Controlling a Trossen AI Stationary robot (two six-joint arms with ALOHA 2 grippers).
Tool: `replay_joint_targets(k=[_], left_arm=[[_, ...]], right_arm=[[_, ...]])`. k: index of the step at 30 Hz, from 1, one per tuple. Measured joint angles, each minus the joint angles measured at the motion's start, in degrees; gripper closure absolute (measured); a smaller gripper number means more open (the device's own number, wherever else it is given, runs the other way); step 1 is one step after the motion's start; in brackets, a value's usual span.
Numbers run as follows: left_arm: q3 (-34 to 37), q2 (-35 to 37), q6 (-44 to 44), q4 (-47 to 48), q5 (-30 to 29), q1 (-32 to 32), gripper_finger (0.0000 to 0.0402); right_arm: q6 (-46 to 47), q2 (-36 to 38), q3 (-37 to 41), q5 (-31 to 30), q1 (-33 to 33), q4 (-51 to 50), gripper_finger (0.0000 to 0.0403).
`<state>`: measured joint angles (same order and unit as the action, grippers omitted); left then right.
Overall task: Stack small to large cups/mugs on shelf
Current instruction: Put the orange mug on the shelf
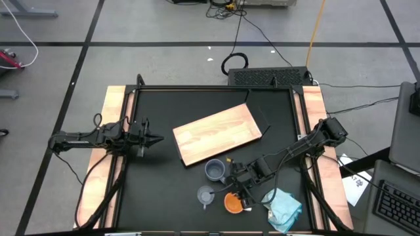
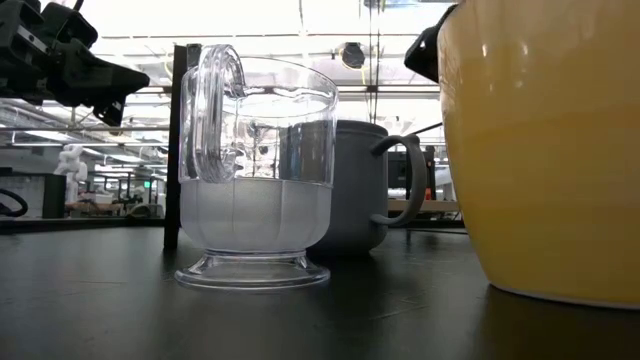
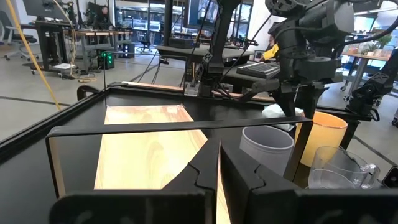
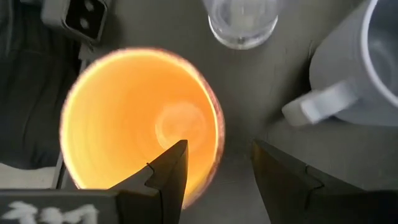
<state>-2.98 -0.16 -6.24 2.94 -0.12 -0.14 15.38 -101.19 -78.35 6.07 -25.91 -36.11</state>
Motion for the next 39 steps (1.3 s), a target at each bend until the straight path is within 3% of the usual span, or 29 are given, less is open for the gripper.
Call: replay_joint_targets(k=[5,39], left_arm=[[0.02,0.00,0.00,0.00,0.00,0.00,0.0385],[0.00,0.00,-0.01,0.00,0.00,0.00,0.0385]], right_arm=[[-0.01,0.00,0.00,0.01,0.00,3.49,0.0234],[1.13,0.01,0.58,0.02,0.02,3.33,0.0234]])
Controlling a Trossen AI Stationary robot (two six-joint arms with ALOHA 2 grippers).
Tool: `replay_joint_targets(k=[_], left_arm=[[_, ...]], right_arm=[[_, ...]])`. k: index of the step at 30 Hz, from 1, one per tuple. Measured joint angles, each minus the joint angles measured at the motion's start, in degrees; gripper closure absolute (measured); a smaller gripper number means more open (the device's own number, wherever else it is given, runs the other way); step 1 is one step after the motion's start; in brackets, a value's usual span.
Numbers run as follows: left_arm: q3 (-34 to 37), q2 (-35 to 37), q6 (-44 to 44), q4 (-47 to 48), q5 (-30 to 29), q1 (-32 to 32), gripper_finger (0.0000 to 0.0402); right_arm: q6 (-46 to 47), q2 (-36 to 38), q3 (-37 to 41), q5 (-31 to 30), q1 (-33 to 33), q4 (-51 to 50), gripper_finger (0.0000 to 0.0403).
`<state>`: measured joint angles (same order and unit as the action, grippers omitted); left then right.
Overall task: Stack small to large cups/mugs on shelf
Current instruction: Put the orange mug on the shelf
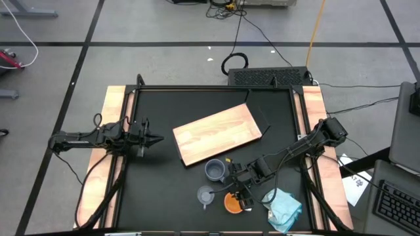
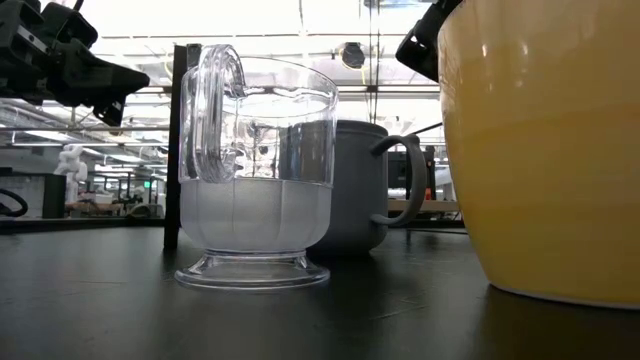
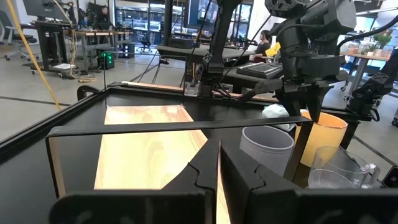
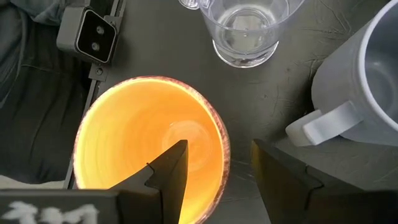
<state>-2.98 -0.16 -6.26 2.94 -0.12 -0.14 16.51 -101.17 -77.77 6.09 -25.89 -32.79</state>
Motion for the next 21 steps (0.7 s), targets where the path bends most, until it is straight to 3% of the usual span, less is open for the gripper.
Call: replay_joint_targets(k=[15,21], left_arm=[[0.02,0.00,0.00,0.01,0.00,0.00,0.0385],[0.00,0.00,0.01,0.01,0.00,0.00,0.0385]], right_arm=[[2.27,-0.01,2.83,0.02,0.00,0.53,0.0235],[2.37,-0.01,2.83,0.04,0.00,0.56,0.0270]])
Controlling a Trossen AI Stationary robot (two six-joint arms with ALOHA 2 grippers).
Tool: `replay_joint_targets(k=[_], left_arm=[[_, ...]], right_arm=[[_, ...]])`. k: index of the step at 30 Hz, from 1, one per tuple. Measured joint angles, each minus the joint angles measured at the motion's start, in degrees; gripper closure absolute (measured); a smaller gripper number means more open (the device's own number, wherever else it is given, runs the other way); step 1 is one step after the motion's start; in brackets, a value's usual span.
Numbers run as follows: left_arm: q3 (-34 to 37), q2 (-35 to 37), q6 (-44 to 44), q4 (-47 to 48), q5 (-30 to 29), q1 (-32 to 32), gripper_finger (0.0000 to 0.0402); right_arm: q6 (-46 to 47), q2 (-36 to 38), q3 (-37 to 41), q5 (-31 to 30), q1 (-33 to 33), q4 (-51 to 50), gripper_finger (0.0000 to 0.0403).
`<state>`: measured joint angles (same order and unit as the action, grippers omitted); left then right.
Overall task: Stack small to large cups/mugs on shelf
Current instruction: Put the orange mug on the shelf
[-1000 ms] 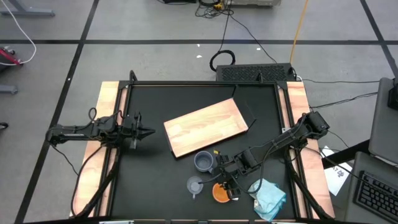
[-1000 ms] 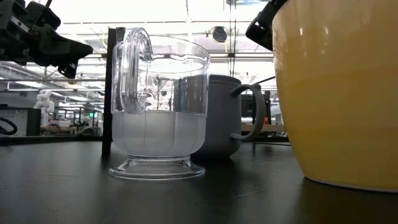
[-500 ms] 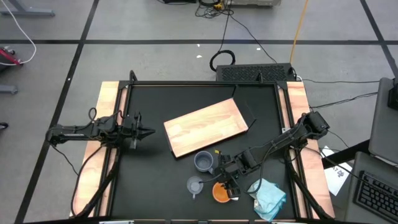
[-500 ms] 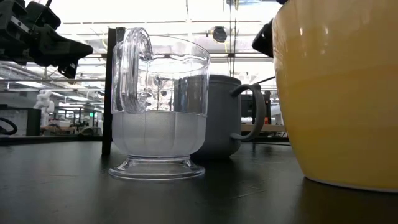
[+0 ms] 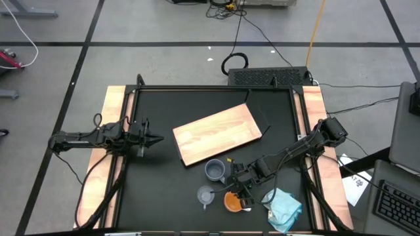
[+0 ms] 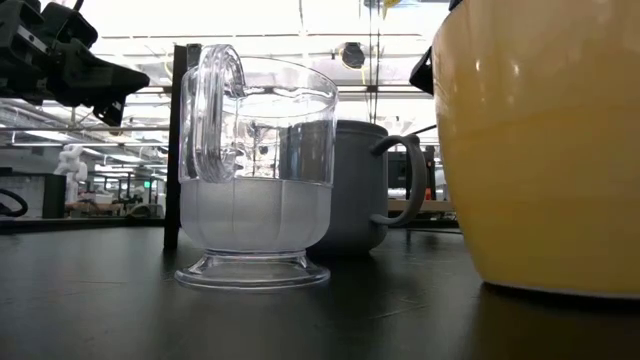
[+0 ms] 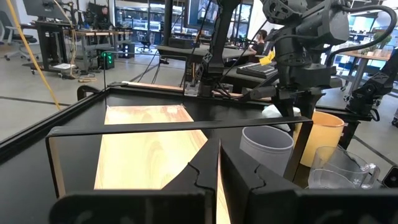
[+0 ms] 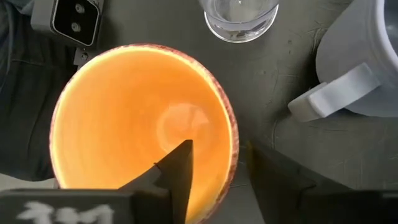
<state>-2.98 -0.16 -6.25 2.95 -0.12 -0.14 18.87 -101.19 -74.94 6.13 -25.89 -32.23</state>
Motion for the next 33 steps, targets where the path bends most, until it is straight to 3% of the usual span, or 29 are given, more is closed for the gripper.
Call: replay_joint_targets(k=[11,25,33], left_arm=[[0.00,0.00,0.00,0.01,0.00,0.00,0.0385],[0.02,0.00,-0.02,0.00,0.00,0.00,0.0385],[0.01,0.01,0.00,-0.01,0.00,0.00,0.0385]], right_arm=[[-0.71,0.00,0.00,-0.17,0.00,0.42,0.0390],[-1.89,0.47,-0.14,-0.11,0.00,0.20,0.0394],[-2.24,0.63,-4.61,-1.85,0.00,-7.83,0.0395]])
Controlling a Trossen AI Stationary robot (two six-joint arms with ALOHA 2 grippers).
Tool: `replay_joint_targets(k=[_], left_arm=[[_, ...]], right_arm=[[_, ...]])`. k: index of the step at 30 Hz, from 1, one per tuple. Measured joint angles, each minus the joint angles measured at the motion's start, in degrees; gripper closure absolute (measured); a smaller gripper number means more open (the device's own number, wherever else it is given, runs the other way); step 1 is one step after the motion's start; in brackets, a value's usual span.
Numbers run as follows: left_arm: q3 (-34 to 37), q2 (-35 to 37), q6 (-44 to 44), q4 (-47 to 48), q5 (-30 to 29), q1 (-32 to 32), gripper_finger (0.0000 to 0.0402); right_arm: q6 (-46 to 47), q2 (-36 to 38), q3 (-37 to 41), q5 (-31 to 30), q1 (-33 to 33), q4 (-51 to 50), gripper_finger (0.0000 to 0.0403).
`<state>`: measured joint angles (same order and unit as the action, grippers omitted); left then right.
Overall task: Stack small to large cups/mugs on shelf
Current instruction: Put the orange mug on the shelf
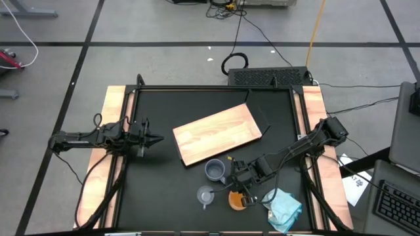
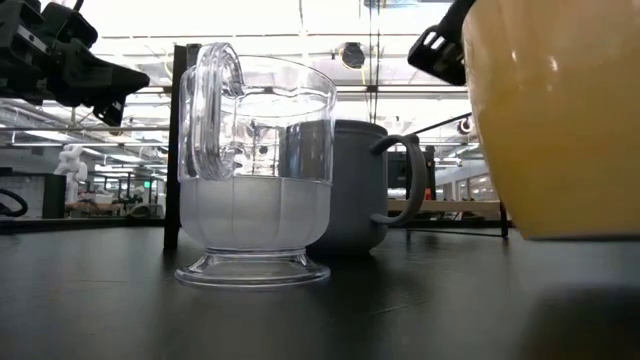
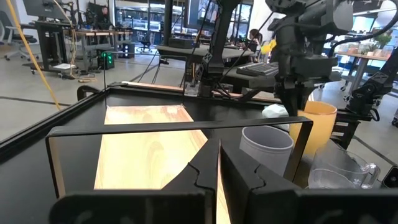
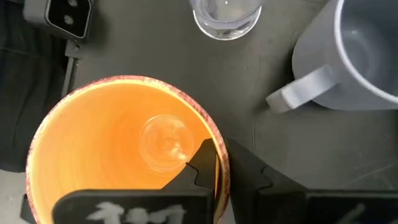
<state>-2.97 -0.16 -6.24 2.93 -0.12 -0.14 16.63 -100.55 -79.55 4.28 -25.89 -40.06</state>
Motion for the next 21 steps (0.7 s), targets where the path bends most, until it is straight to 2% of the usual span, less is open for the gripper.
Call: replay_joint_targets(k=[10,21], left_arm=[[0.01,-0.01,0.00,0.01,0.00,0.00,0.0385],[0.01,-0.01,0.00,0.01,0.00,0.00,0.0385]], right_arm=[[0.19,0.02,-3.42,-0.05,0.02,-3.24,0.0395],[2.33,0.02,-3.54,-0.05,0.02,-4.52,0.0395]])
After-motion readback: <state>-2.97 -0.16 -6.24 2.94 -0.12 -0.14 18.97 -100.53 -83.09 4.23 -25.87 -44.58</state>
